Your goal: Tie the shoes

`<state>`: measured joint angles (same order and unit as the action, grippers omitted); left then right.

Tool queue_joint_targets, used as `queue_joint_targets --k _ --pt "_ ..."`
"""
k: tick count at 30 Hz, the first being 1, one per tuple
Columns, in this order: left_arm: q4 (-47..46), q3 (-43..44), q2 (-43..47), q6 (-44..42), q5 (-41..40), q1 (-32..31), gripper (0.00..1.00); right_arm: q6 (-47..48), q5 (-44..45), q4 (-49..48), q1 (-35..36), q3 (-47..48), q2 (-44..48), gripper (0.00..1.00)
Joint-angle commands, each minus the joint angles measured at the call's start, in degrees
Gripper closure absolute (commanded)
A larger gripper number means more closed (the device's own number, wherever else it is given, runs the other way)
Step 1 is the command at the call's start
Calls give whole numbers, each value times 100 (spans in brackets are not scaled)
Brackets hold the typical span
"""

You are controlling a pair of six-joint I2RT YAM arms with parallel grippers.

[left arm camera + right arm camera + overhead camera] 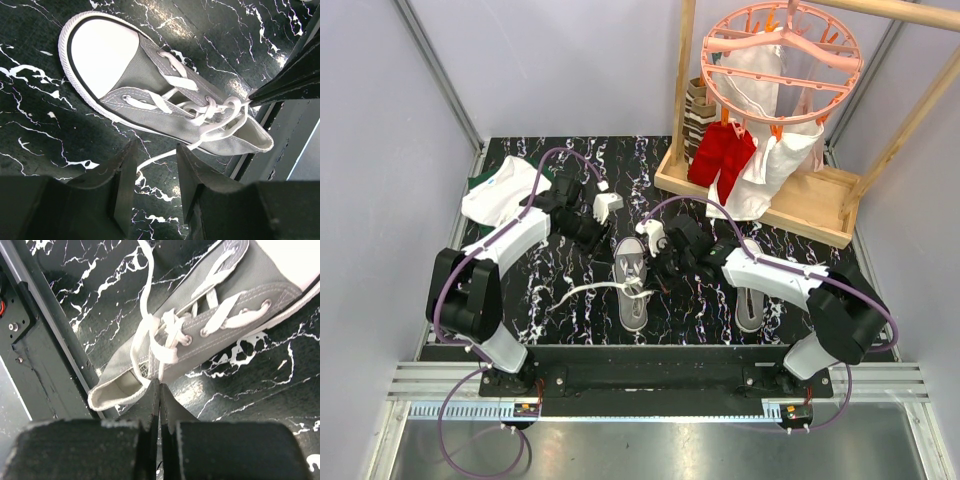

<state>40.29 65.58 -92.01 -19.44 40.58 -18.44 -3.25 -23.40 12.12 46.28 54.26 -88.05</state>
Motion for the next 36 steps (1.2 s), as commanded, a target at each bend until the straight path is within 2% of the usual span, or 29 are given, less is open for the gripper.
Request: queue_joint_targets --k 1,21,36 --pt "-171 192 -63 55 292 -20 61 52 90 -421 -5 -21 -107 100" --pt "-399 201 -652 942 1576 -72 57 -9 230 -623 -5 120 -344 100" --pt "-443 -19 -705 995 1708 -231 58 -97 143 -641 -5 252 -415 100"
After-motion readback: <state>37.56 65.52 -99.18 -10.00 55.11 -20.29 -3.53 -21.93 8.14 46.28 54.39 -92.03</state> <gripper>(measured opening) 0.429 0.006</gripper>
